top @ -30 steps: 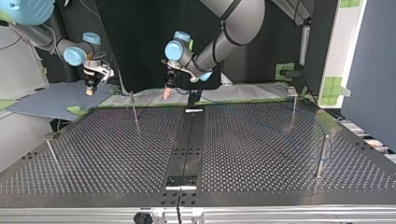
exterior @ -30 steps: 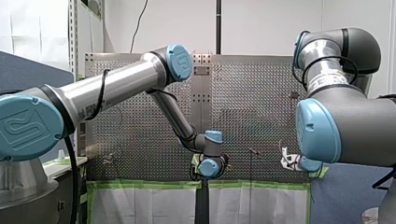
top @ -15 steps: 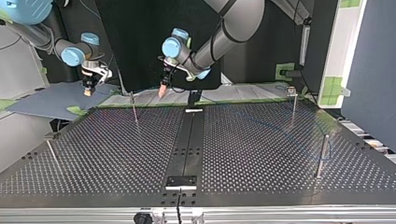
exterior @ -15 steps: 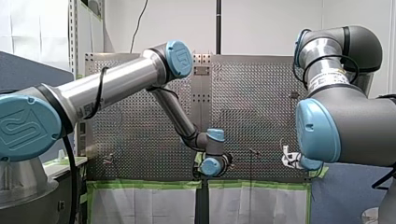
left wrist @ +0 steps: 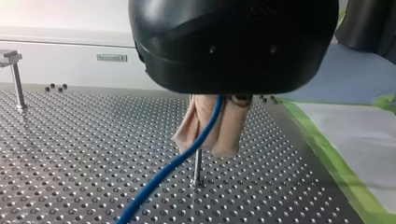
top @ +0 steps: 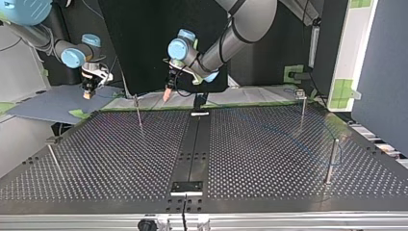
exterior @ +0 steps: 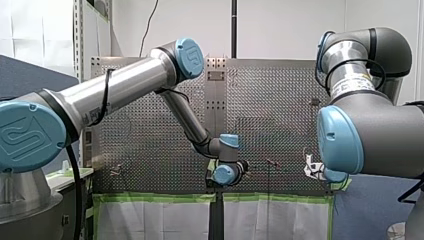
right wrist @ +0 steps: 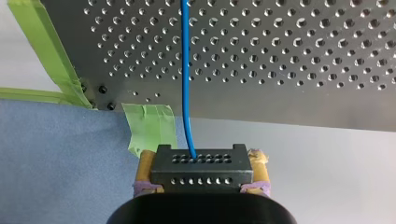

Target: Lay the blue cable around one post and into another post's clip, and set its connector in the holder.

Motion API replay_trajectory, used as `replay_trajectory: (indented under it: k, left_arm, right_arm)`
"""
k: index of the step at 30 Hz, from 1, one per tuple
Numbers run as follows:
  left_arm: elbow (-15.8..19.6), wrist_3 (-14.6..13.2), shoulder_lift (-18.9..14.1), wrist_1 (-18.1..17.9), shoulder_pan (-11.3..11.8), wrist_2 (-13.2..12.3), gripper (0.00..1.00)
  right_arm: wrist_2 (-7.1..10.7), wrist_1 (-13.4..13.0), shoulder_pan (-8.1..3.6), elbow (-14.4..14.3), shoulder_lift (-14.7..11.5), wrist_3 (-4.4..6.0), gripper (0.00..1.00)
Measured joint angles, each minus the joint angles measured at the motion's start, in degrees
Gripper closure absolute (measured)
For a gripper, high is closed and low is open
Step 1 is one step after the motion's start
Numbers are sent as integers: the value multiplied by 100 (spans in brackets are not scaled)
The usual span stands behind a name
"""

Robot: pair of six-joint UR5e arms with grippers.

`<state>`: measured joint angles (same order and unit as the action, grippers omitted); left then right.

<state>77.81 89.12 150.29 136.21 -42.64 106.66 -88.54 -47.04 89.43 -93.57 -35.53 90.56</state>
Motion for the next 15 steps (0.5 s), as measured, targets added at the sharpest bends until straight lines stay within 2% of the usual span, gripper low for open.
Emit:
replay_trajectory:
  k: [6,15]
  left_arm:
    - [50,-7,-19,-30,25,-34,100]
    - [55,-26,-16,-32,-10,-47,100]
  right_arm:
    - [-16,-18,-15,2,0,60,100]
    - [-56,48,12,-7,11,50,100]
